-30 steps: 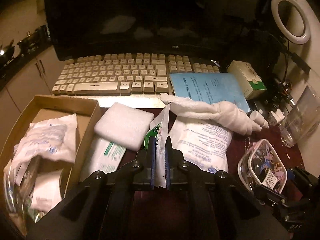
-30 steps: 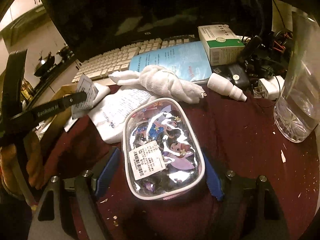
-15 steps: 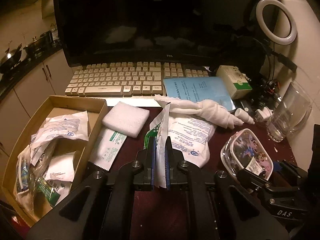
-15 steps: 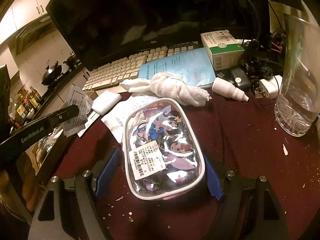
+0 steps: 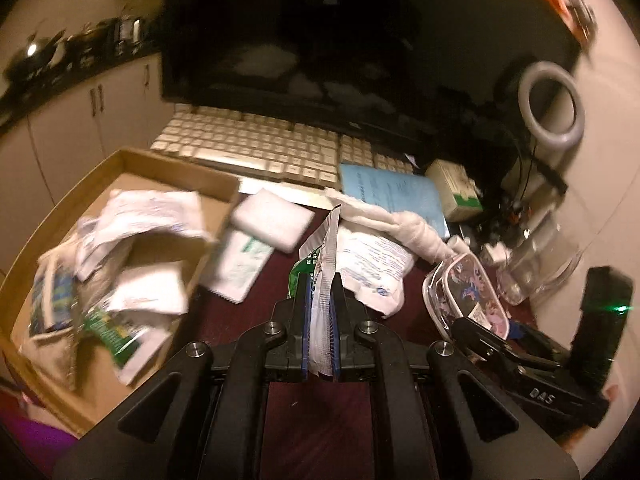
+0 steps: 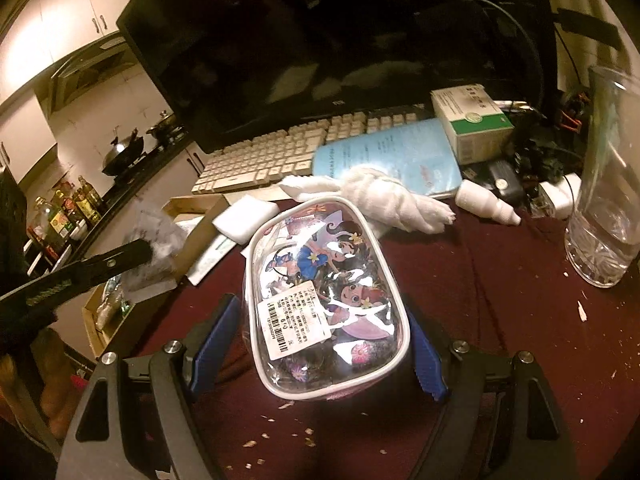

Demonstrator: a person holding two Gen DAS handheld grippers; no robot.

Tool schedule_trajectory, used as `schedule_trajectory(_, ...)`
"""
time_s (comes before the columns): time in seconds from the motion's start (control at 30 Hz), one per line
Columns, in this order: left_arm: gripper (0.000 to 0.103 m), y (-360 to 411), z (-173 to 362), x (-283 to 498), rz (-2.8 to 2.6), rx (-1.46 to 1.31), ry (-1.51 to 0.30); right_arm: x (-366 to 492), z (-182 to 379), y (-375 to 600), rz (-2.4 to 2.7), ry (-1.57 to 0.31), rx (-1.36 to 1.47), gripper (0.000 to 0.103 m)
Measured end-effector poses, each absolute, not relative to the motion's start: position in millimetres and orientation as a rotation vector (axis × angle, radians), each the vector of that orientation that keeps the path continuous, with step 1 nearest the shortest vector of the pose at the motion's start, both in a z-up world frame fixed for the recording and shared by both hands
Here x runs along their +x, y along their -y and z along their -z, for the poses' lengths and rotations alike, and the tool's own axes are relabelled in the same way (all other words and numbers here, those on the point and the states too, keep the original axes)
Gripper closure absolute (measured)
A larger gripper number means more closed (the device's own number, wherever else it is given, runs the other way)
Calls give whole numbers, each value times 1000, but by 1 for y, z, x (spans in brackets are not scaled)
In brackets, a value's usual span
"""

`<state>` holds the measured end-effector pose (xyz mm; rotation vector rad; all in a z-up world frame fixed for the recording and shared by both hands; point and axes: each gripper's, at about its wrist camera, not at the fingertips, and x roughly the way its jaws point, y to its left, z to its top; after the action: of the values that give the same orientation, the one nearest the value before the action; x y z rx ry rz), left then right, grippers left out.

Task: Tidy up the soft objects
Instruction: 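Grasp the green-and-white sachet with the left gripper while the right gripper grasps the clear cartoon pouch, then carry the sachet and cartoon pouch into the cardboard tray and release both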

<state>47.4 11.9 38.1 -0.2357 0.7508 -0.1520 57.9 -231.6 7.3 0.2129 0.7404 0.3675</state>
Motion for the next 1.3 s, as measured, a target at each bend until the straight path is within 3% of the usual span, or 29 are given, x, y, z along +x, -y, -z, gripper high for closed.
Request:
schedule_trajectory(0.8, 96, -159, -73, 4, -123, -374, -626, 90, -26, 108, -668, -784, 190, 24)
schedule_trajectory(1.1, 96, -199, -53, 73, -172, -318, -645, 149, -35, 16, -731, -879, 160, 24)
schedule_trajectory(1.3, 96, -202, -38, 119, -211, -249, -720, 180, -11, -19, -683, -956, 115, 24)
